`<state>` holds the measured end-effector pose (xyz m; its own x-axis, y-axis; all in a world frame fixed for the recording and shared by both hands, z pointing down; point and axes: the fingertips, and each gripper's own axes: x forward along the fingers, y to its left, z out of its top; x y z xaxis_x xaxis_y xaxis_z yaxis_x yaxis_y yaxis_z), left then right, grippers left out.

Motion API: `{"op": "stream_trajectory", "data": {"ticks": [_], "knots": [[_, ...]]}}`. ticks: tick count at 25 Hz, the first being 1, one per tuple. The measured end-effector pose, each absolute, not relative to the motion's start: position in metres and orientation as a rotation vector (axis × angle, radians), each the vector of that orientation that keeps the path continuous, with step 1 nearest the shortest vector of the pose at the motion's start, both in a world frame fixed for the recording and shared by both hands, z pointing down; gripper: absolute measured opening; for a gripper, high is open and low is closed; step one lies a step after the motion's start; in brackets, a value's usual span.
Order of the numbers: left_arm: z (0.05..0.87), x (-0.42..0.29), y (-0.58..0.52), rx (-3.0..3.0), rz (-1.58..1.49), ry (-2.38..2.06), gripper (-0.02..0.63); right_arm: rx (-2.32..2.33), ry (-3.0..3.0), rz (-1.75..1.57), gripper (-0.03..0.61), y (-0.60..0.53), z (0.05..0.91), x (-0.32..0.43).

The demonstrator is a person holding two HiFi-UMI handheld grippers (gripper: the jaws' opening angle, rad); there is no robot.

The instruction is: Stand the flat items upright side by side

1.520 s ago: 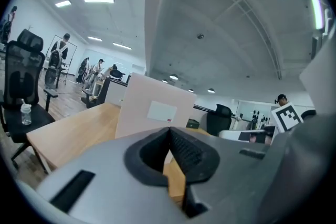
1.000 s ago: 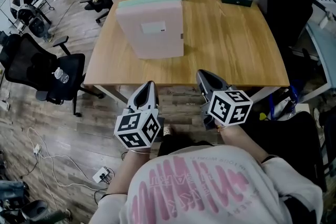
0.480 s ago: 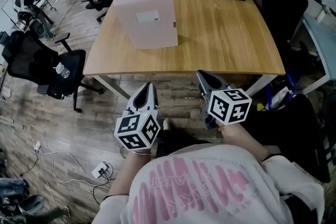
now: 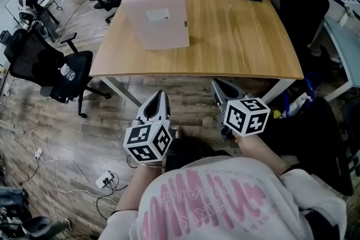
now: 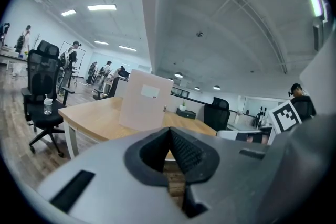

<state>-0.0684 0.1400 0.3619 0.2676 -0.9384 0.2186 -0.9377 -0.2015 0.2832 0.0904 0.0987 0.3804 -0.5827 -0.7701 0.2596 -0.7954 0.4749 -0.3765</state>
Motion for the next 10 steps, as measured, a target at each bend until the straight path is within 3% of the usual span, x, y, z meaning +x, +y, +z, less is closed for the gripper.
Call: {"op": "stream_trajectory", "data": {"ticks": [10], "knots": [[0.3719, -0.0732, 0.1437, 2.162, 0.016, -1.713, 0.005, 1.384, -2.635, 0.742, -0.004, 0.0995, 0.3920, 0.0871]]}}
